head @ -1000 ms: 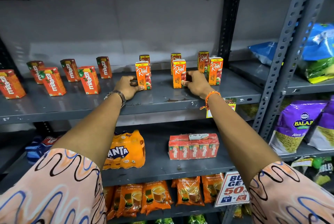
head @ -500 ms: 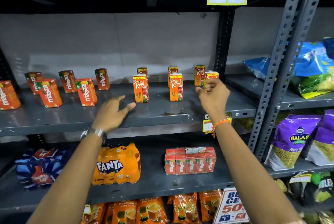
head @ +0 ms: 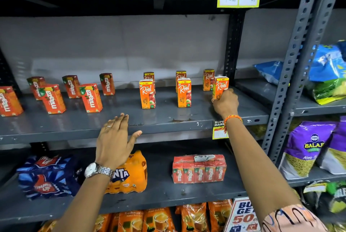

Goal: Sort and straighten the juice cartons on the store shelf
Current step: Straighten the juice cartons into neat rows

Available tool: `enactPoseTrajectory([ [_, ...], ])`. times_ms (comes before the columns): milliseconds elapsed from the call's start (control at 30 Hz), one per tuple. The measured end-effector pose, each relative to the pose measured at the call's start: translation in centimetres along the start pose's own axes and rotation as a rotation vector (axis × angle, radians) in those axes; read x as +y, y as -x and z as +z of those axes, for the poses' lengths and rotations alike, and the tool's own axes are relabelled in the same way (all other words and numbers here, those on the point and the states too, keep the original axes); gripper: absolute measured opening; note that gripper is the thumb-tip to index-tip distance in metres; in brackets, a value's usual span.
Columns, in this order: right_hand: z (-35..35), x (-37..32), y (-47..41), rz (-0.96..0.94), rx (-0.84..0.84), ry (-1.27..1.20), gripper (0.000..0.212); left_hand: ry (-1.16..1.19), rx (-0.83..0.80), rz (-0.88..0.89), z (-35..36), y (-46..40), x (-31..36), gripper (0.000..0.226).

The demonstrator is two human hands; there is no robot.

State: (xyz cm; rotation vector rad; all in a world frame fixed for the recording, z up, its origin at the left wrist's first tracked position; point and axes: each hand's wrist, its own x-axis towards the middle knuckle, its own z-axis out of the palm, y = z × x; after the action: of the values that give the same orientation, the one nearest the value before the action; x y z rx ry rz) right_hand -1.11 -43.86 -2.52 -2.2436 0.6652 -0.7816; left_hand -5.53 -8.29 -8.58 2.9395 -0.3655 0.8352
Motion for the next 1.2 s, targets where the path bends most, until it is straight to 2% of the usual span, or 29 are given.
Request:
enactPoseTrajectory([
  [400, 0.3, -0.1, 0.0, 0.023, -0.017, 0.048, 0.065, 0.008, 0.006, 0.018, 0.2, 0.0, -0.5, 0.079],
  [500, -0.5, -0.4, 0.4, 0.01, -0.042, 0.151, 0.077, 0.092, 0.0, 0.092, -0.1, 0.0, -1.7, 0.072],
  [533, -0.9, -0.6, 0.8, 0.018, 0.009, 0.176, 0.087, 0.18, 0.013, 0.109, -0.3, 0.0, -2.2, 0.066],
  [600, -1.0, -2.0, 3.2, -0.003, 0.222, 0.141, 0.106, 0.383, 0.075, 0.103, -1.1, 0.2, -4.2, 0.048],
  [667, 0.3, -4.3, 6.9, -0.162, 0.406, 0.084, 0.106, 0.503, 0.17, 0.073, -1.8, 0.2, -6.7, 0.033],
  [700, 1.4, -5.7, 9.0, -0.269, 0.419, 0.066, 0.1, 0.544, 0.215, 0.045, -2.1, 0.1, -7.8, 0.027],
  [800, 5.9, -10.7, 14.9, -0.564, 0.258, -0.06, 0.081, 0.55, 0.356, -0.173, -2.8, -0.3, -12.3, 0.013],
  [867, 8.7, -14.0, 17.4, -0.683, 0.088, -0.137, 0.076, 0.546, 0.377, -0.347, -2.9, -1.1, -15.8, 0.017],
  [933, 11.0, -17.3, 18.7, -0.668, -0.16, -0.149, 0.078, 0.541, 0.248, -0.459, -2.8, -2.5, -19.6, 0.032],
  [1033, 13.8, -21.5, 18.7, -0.55, -0.472, -0.149, 0.081, 0.509, 0.007, -0.504, -3.1, -5.3, -24.1, 0.049],
  [1133, 15.9, -24.6, 18.3, -0.449, -0.61, -0.104, 0.079, 0.537, -0.072, -0.432, -3.3, -6.8, -26.0, 0.04],
  [1200, 17.2, -25.7, 18.3, -0.392, -0.639, -0.071, 0.068, 0.562, -0.076, -0.36, -3.0, -7.4, -26.6, 0.034],
])
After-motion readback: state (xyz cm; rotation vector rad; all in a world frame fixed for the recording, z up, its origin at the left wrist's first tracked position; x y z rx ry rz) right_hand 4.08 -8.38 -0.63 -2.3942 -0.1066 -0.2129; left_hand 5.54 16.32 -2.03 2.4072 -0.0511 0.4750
